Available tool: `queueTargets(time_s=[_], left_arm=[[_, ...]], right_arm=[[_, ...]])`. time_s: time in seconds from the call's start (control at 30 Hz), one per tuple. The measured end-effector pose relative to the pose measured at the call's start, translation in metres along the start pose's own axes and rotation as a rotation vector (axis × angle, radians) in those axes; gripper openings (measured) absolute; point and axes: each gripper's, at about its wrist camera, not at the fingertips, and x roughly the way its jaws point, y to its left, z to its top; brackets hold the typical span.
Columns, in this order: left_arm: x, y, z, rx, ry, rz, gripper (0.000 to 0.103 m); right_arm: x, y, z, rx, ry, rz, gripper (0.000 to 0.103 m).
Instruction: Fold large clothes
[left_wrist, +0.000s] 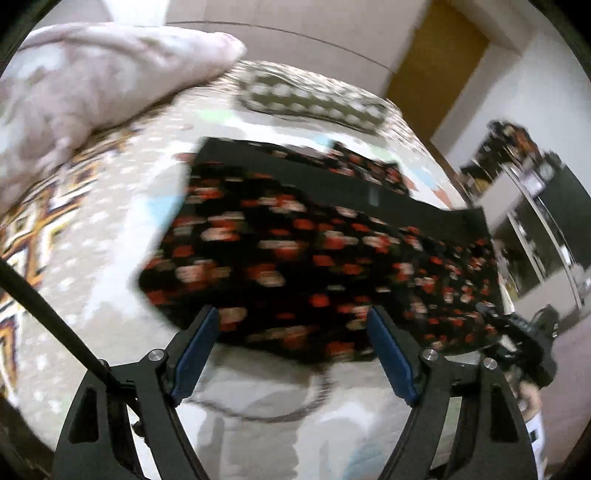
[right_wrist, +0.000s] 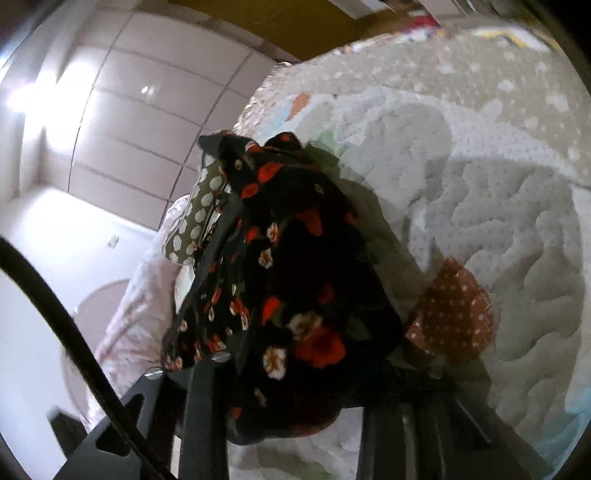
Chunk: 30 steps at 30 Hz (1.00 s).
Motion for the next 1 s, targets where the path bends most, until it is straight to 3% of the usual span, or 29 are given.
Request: queueTargets(time_s=[0.07,0.27,0.4,0.53,0.63,0.77,0.87,1.0], left_arm=[[-0.011,0.023,-0.004,-0.027,-0.028,0.023,0.081],[-0.046,0.105,-0.010,-0.156,-0.121,0.067,0.081],[-0.068,0.154,-0.019,-0.247,-0.165,0.098,0.081],[-0.083,0.192,-0.034,-0.312,-0.179,0.130,0.081],[-0.089,0.215,-0.045,-0.361,-0.180,0.150,0.081],[-0.094,0.235,-0.056,-0.393,-0.183,0.167,0.081],[-0.091,0.242,-0.056,-0.412,-0.181,0.170,0.081],[-0.083,0.234,-0.045,-0.414,-0.180,0.122,0.081]], right_arm=[[-0.001,0.016,0.001,-0.037,-0.006,-0.057,0.026],[0.009,0.157,-0.025,-0.498,-0.045,-0.255,0.025],[0.050,0.258,-0.078,-0.796,-0.049,-0.281,0.023],[0.116,0.327,-0.162,-1.034,0.049,-0.248,0.022],[0.170,0.345,-0.238,-1.256,0.116,-0.279,0.022],[0.208,0.332,-0.317,-1.481,0.187,-0.321,0.022],[0.209,0.323,-0.330,-1.537,0.176,-0.322,0.026],[0.192,0.323,-0.318,-1.495,0.235,-0.214,0.041]])
